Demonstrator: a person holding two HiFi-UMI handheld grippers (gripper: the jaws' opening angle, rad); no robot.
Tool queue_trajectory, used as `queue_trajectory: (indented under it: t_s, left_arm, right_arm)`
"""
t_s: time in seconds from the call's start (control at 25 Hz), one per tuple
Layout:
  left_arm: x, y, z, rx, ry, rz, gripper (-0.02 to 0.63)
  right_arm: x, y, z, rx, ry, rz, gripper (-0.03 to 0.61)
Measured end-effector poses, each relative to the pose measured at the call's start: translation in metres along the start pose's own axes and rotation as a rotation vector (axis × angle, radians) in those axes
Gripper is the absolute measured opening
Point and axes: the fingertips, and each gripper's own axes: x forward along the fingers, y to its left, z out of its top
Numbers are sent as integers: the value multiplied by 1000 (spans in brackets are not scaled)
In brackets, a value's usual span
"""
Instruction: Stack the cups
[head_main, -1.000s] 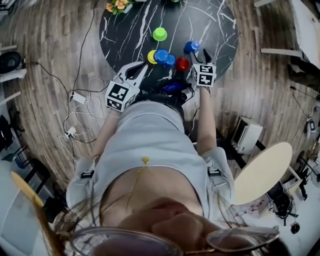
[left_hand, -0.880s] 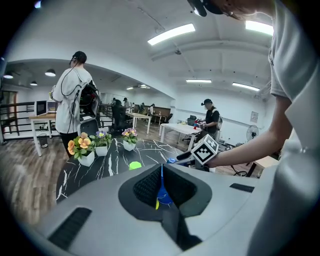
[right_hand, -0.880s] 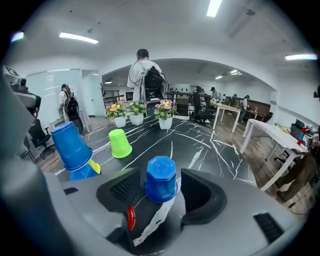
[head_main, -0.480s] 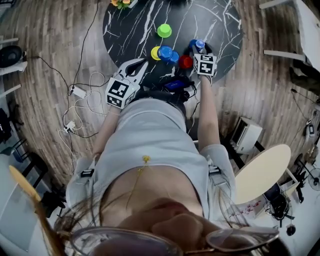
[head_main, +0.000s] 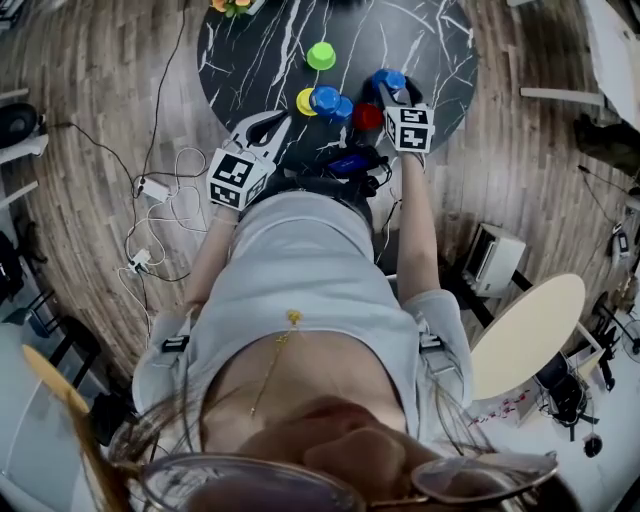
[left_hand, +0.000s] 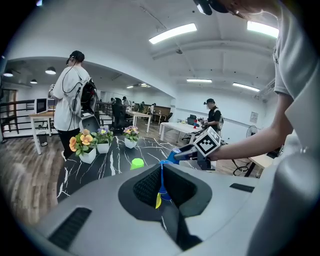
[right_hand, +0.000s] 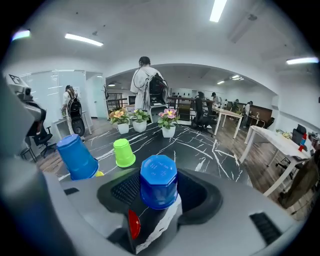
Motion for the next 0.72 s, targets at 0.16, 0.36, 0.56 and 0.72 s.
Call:
queue_trajectory:
  t_s: [0.16, 0.36, 0.56, 0.72]
  left_arm:
    - [2, 0, 2, 12, 3, -11, 35]
    - [2, 0, 1, 17, 7, -20, 35]
    - [4, -1, 0, 20, 12, -30, 35]
    - [4, -1, 0, 20, 9, -34, 35]
  right_arm:
    - [-20, 8, 9, -3, -31, 20, 233]
    - [-44, 22, 20, -44, -59, 45, 233]
    - [-59, 39, 27, -75, -77, 89, 233]
    - [-67, 56, 27, -90, -75, 135, 233]
